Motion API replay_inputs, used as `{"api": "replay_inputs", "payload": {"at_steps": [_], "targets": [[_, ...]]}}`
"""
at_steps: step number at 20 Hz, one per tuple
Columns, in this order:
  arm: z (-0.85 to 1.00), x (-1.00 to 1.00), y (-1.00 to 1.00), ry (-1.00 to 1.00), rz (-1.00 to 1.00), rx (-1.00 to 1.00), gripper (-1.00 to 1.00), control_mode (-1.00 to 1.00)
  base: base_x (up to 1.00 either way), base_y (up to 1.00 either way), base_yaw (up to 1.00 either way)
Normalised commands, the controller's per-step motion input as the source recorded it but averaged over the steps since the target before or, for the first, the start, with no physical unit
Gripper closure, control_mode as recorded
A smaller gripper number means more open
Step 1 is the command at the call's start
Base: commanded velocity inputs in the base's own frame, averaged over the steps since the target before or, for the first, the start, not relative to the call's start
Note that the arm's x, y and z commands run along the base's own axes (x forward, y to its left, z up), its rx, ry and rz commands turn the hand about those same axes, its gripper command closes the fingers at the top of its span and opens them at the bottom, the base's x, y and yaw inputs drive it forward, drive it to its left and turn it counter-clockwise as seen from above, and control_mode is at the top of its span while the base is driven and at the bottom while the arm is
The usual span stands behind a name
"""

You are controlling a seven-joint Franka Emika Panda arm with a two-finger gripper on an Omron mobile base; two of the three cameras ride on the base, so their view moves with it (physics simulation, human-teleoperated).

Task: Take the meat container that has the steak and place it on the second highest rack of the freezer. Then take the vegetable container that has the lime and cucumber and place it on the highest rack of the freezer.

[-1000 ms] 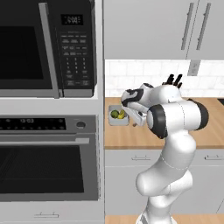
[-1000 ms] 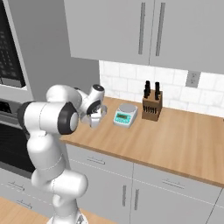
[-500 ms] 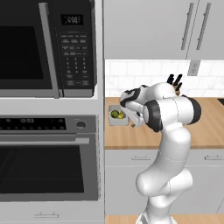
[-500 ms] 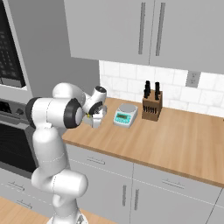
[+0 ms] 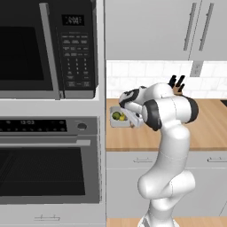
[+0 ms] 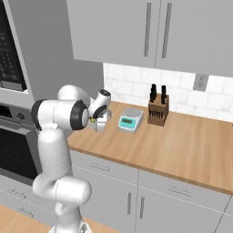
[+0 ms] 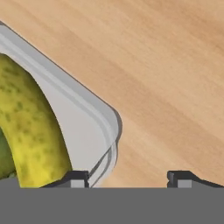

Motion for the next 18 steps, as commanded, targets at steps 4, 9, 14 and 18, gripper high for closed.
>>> {"api": "replay_inputs", "payload": {"at_steps": [4, 9, 14, 18], "targets": [[-0.19, 0.05, -0.05, 0.0, 0.0, 0.0, -1.0, -1.0, 0.0, 0.0, 0.0], [-0.11, 0.0, -0.12, 0.0, 0.0, 0.0, -1.0, -1.0, 0.0, 0.0, 0.0], [-0.35, 0.04, -0.07, 0.0, 0.0, 0.0, -1.0, -1.0, 0.0, 0.0, 0.0], [-0.58, 0.05, 0.0, 0.0, 0.0, 0.0, -1.0, -1.0, 0.0, 0.0, 0.0]]}}
